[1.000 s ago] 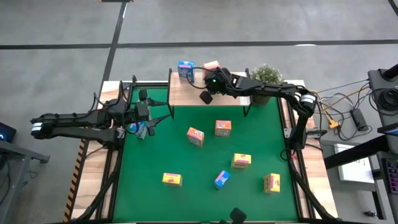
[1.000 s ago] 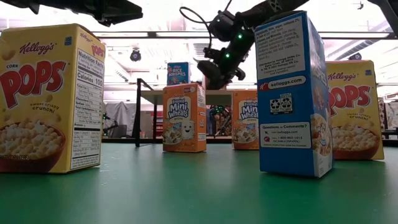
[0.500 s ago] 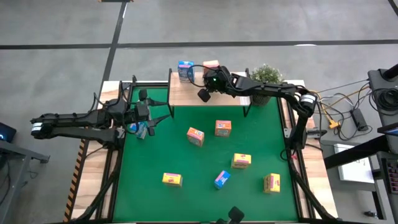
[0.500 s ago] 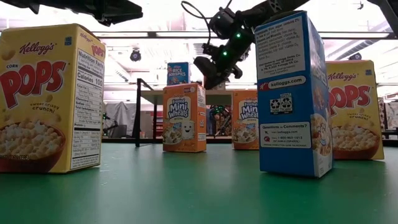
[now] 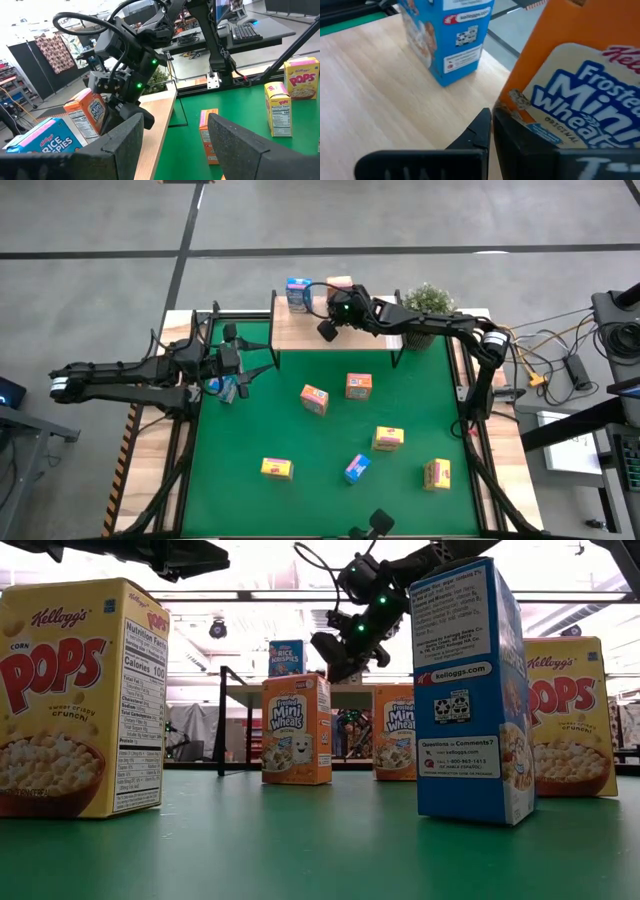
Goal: Stack cereal on shelf
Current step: Put the bottom orange cereal box on the shelf
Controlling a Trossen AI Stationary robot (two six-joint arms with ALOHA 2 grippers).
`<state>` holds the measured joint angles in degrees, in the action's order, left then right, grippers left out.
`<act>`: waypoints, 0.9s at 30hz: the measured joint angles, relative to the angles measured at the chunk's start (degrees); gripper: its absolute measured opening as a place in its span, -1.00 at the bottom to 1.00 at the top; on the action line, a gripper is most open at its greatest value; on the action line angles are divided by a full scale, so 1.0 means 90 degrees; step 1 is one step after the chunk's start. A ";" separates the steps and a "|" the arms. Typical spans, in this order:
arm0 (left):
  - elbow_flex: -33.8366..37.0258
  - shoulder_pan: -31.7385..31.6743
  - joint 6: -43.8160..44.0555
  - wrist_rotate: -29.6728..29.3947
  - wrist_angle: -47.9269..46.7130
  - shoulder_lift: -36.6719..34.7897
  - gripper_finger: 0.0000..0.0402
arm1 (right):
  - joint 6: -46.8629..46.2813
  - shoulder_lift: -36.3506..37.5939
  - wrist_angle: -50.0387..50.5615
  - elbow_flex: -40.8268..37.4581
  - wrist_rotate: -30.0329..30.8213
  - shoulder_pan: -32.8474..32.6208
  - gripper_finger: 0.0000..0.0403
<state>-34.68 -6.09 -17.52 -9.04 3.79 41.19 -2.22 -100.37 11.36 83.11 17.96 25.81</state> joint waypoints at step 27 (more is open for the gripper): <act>0.0000 0.0001 0.0000 0.0000 -0.0066 -0.0002 0.02 | 0.0033 0.0176 0.1102 0.0010 0.0684 0.0011 -0.96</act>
<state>-34.68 -6.09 -17.52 -9.04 3.20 41.17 -1.92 -98.78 21.27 83.20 24.12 25.91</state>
